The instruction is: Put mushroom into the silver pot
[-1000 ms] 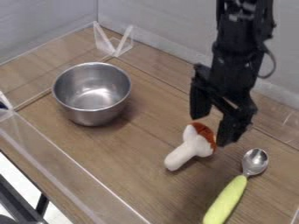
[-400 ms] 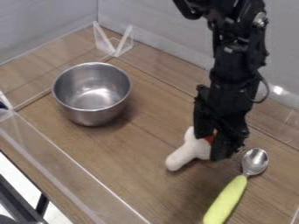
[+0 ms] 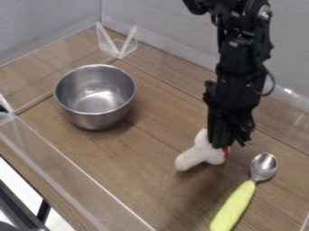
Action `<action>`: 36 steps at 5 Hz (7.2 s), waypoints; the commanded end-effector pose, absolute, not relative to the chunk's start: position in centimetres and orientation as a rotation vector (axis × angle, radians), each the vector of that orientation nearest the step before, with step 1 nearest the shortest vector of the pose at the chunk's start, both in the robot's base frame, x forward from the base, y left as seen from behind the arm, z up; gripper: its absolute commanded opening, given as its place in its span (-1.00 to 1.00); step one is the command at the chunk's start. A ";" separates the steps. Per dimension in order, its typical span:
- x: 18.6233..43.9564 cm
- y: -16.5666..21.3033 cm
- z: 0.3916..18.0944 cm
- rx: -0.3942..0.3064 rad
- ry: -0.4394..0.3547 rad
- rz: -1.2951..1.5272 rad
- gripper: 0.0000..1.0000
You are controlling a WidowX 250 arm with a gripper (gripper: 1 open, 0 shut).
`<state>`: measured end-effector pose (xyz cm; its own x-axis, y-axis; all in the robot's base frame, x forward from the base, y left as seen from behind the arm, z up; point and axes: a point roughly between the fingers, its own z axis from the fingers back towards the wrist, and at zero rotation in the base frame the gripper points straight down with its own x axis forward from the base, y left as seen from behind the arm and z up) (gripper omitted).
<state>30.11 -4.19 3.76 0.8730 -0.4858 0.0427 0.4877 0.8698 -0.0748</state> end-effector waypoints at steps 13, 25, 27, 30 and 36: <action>28.6 8.7 12.4 -0.041 -0.145 -0.126 -1.00; 26.9 14.6 5.3 -0.060 -0.046 -0.081 1.00; 26.4 17.1 5.7 -0.063 -0.039 -0.105 1.00; 26.6 13.9 6.9 -0.068 -0.053 -0.110 1.00; 27.1 12.3 8.1 -0.047 -0.082 -0.169 1.00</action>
